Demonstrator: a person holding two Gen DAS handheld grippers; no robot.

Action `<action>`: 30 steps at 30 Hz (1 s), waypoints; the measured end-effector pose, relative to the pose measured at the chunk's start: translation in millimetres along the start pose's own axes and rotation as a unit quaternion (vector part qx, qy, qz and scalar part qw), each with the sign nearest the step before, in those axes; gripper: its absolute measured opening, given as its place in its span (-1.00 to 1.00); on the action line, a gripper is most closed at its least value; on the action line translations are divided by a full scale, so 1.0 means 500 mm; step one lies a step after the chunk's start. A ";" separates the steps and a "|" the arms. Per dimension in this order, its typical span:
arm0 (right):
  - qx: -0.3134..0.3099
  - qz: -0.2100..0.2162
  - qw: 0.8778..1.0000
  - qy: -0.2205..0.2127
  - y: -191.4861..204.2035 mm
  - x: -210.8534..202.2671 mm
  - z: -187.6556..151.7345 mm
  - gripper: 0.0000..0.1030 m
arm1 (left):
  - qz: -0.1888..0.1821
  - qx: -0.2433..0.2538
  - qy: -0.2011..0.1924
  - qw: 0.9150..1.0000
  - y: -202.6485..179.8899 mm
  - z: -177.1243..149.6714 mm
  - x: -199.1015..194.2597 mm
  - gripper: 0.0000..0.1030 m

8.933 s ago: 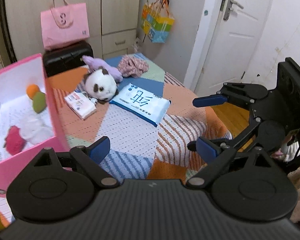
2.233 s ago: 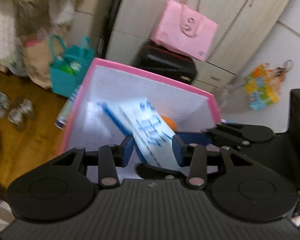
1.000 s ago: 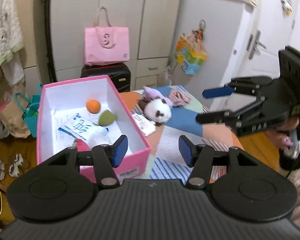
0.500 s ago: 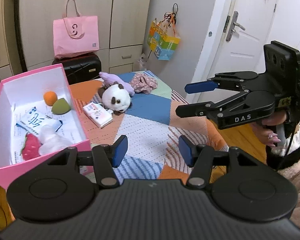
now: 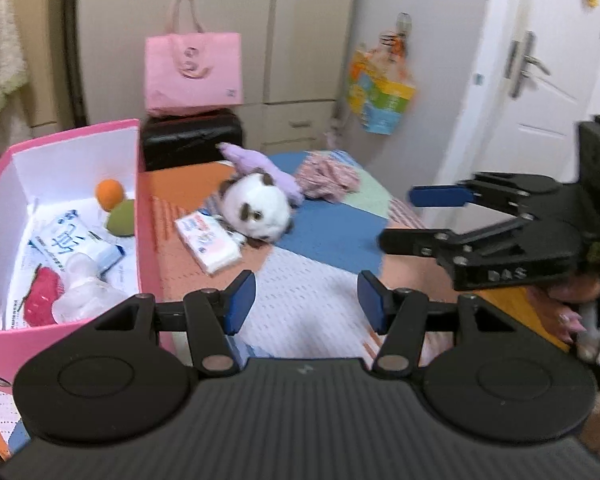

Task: Organize soft objects
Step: 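Move the right gripper to the pink floral cloth while the left gripper approaches the white tissue box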

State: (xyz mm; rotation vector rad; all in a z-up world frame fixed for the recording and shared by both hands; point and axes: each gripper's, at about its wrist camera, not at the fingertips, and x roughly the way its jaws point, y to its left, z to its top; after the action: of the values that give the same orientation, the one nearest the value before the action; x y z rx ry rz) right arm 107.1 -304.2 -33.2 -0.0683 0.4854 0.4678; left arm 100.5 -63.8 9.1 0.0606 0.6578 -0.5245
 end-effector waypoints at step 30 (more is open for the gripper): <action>0.118 -0.084 0.989 -0.009 -0.265 0.238 0.043 0.49 | 0.275 -0.020 -0.062 0.959 0.014 0.033 0.291 -0.03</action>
State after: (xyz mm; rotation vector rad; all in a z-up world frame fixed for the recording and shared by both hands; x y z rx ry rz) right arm 269.0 -369.2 -75.8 0.1223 0.5107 0.2437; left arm 210.2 -126.2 -65.3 0.1656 0.4986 0.0223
